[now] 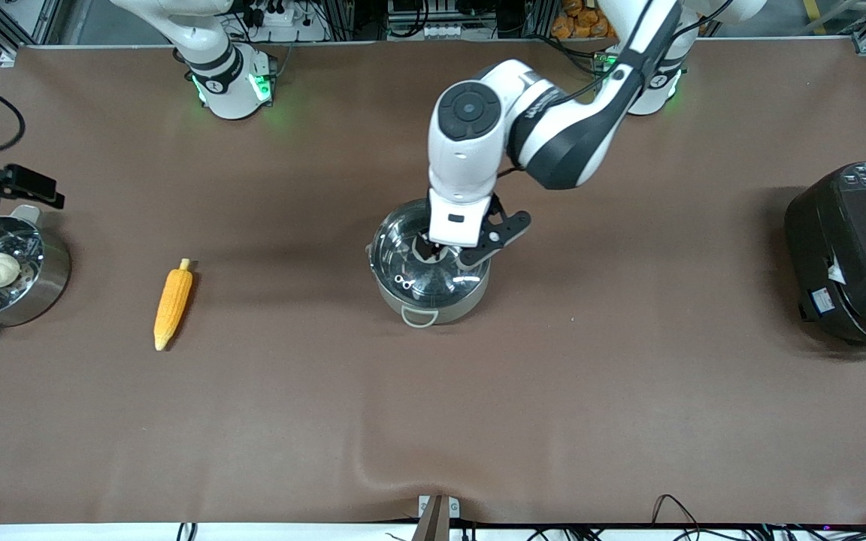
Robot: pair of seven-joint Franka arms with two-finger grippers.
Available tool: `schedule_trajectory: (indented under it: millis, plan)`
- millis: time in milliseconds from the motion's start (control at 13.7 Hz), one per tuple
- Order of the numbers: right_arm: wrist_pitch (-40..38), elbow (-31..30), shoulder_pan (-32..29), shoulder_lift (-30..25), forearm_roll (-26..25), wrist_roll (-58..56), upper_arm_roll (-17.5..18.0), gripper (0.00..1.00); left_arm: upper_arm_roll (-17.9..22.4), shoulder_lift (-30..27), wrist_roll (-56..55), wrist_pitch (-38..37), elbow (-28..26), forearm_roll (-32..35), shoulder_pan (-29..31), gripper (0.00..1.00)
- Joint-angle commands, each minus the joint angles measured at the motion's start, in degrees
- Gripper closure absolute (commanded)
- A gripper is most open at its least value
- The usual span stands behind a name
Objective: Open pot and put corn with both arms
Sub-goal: 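Reach the left gripper to the lid knob while the right gripper reaches the corn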
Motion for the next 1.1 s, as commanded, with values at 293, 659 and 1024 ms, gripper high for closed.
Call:
schedule_trajectory:
  millis: [293, 659, 1024]
  plan:
    - [7.3, 0.9, -1.9, 15.7, 1.3, 0.1, -0.1, 0.00, 0.5, 4.8, -2.8, 2.6, 2.1, 1.5, -2.9, 0.00]
    - [29.1, -14.0, -2.0, 17.4, 2.7, 0.0, -0.1, 0.00, 0.6, 6.6, -2.8, 4.1, 2.0, 1.5, -3.8, 0.02]
    - [40.4, -20.1, -2.1, 21.0, 2.7, 0.1, -0.1, 0.00, 0.6, 6.7, -2.4, 4.2, 1.7, 1.8, -3.8, 0.17]
